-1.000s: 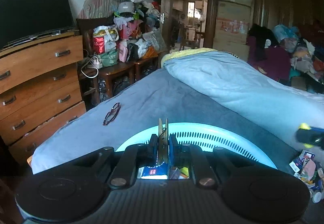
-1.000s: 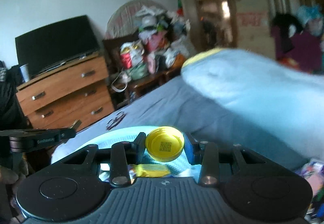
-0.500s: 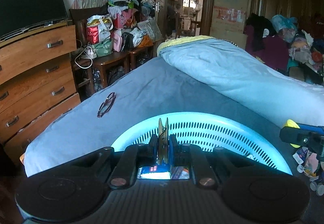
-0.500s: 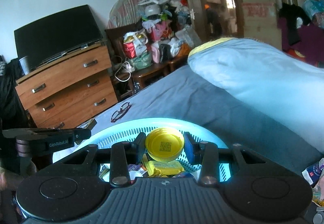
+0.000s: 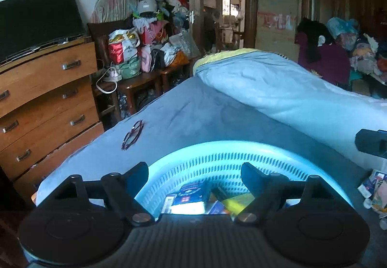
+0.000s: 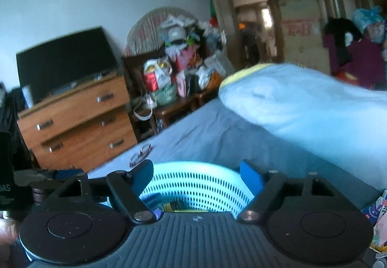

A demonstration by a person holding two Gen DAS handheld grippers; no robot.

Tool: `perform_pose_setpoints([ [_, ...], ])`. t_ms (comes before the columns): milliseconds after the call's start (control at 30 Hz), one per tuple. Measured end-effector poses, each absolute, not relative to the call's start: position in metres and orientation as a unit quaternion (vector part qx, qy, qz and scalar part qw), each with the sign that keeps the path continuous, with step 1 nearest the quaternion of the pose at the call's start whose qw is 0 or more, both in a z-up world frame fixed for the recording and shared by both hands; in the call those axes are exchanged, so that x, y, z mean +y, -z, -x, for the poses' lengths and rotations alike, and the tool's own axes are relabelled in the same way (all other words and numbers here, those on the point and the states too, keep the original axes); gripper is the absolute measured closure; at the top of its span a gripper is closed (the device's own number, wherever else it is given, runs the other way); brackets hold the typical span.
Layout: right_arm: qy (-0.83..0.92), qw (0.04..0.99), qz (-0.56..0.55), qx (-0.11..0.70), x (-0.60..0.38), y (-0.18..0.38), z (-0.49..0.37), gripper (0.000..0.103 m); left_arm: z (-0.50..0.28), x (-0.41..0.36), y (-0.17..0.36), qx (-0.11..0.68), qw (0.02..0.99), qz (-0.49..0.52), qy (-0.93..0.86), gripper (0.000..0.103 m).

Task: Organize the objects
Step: 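Carry the yellow cap and clothespin to the basket and release both, then grasp a white cap with the left gripper while the right grasps a clothespin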

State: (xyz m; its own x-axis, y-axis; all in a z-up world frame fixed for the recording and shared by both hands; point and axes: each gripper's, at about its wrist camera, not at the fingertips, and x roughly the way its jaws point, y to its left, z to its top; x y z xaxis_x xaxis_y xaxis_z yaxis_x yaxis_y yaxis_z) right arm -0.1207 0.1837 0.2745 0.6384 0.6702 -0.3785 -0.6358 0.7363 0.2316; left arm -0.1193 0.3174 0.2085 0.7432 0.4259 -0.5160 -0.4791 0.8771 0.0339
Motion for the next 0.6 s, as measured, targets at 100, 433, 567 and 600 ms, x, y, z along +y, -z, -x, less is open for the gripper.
perform_pose_setpoints([
  [100, -0.348, 0.915, -0.052, 0.197, 0.156, -0.278, 0.128, 0.024, 0.118, 0.296, -0.220, 0.247, 0.941, 0.049, -0.226, 0.015],
  [433, -0.153, 0.959, -0.073, 0.227, -0.048, -0.176, 0.159, 0.022, 0.104, 0.135, -0.231, 0.196, 0.979, 0.019, -0.047, 0.011],
  [567, -0.057, 0.949, -0.101, 0.292, -0.135, -0.113, 0.169, 0.025, 0.080, 0.038, -0.198, 0.223, 0.972, -0.032, 0.068, 0.011],
  [600, -0.042, 0.947, -0.103, 0.300, -0.149, -0.101, 0.174, 0.026, 0.073, 0.016, -0.184, 0.231, 0.968, -0.042, 0.093, 0.012],
])
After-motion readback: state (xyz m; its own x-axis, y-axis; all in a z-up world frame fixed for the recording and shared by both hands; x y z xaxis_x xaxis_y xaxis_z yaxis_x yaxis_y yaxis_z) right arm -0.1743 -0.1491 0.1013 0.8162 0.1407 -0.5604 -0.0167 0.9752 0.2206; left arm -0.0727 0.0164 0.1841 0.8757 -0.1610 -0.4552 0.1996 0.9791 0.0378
